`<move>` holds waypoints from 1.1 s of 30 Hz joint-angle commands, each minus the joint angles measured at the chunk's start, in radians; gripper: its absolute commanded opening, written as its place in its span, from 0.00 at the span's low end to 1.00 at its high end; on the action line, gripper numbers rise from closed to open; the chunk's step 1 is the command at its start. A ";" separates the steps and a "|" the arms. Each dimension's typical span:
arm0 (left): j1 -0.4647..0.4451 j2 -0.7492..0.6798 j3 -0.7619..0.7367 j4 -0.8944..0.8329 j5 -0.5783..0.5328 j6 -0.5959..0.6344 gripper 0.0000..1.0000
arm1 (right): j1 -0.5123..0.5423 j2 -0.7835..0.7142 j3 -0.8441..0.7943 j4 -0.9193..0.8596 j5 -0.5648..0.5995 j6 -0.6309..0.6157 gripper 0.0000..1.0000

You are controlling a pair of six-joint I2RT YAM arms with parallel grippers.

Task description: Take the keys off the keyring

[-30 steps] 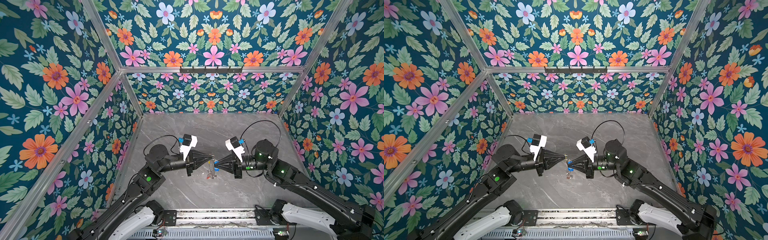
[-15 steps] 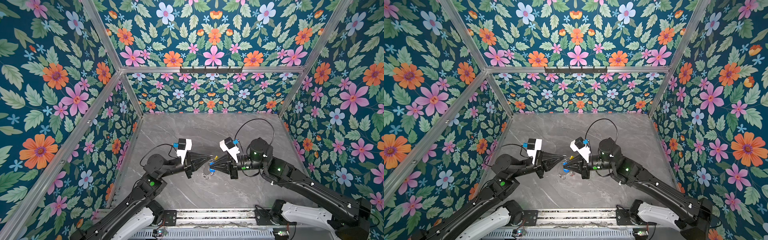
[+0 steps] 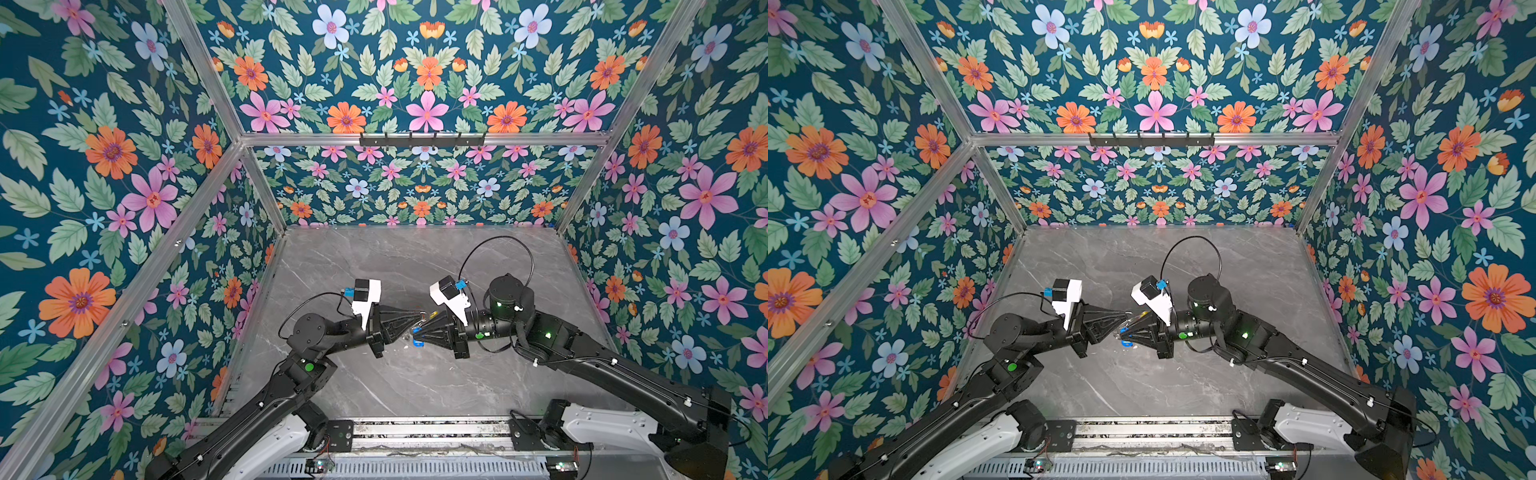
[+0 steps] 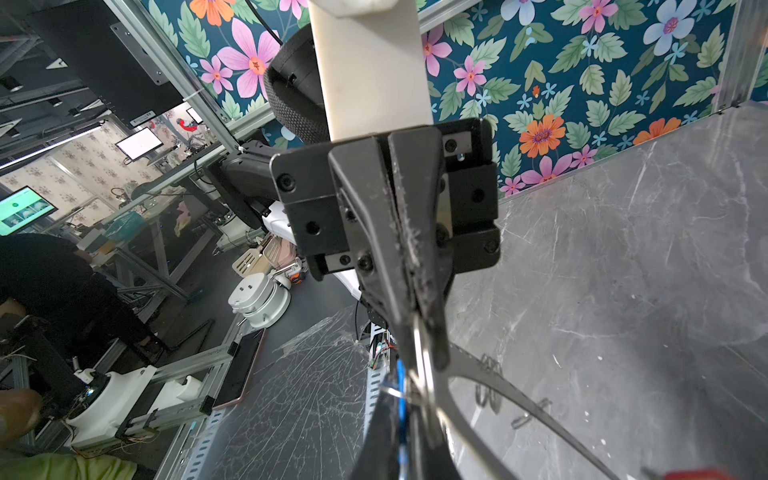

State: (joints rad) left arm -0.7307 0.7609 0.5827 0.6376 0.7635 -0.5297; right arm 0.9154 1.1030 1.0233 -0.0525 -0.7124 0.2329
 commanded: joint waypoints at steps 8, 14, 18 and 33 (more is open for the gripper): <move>0.002 -0.002 -0.087 0.326 -0.054 -0.066 0.00 | 0.006 0.024 -0.017 0.078 -0.073 0.073 0.00; 0.000 0.014 -0.174 0.580 -0.127 -0.134 0.00 | 0.006 0.045 -0.020 0.201 -0.005 0.157 0.00; -0.003 0.046 -0.210 0.669 -0.160 -0.139 0.00 | 0.006 0.089 -0.031 0.367 -0.015 0.271 0.00; -0.002 0.029 -0.196 0.552 -0.242 -0.048 0.00 | 0.014 0.039 -0.006 0.194 -0.037 0.231 0.00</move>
State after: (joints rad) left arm -0.7330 0.8124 0.3653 1.2888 0.5476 -0.6346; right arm 0.9283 1.1709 1.0302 0.1829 -0.7513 0.5201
